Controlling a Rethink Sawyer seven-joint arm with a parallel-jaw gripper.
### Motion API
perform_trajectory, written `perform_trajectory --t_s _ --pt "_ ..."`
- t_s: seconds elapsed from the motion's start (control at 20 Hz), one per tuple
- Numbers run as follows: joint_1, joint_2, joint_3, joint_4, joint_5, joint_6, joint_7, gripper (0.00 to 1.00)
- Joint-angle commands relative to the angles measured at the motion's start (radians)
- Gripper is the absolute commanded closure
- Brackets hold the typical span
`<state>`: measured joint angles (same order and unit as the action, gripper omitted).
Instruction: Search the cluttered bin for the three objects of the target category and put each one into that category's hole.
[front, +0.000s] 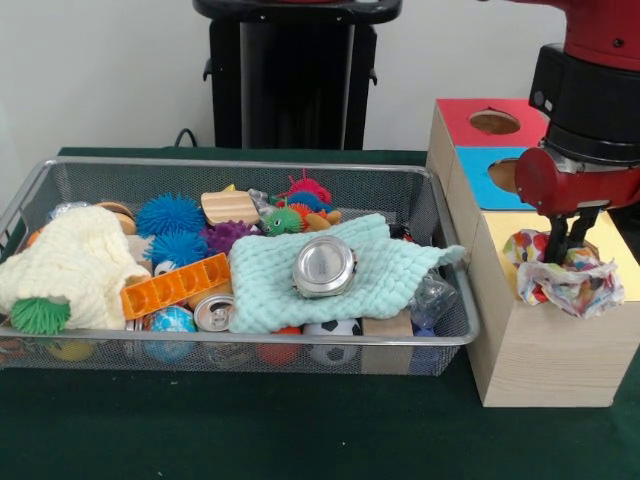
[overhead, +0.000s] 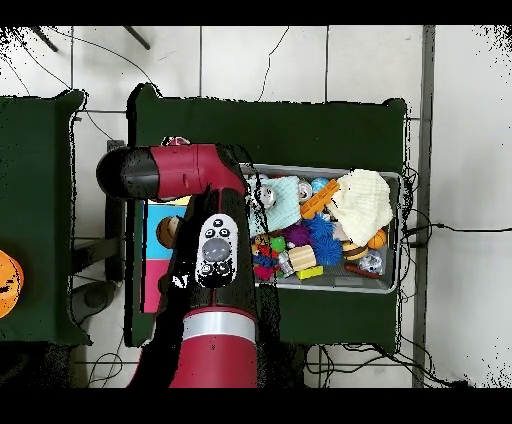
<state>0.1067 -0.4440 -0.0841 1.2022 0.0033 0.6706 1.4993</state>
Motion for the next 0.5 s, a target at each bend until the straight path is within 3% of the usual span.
perform_trajectory --t_s 0.05,0.5 --pt "-0.056 0.157 0.061 -0.024 0.000 -0.033 0.145 1.00" --pt "-0.063 0.141 0.072 0.006 0.006 -0.043 0.141 1.00"
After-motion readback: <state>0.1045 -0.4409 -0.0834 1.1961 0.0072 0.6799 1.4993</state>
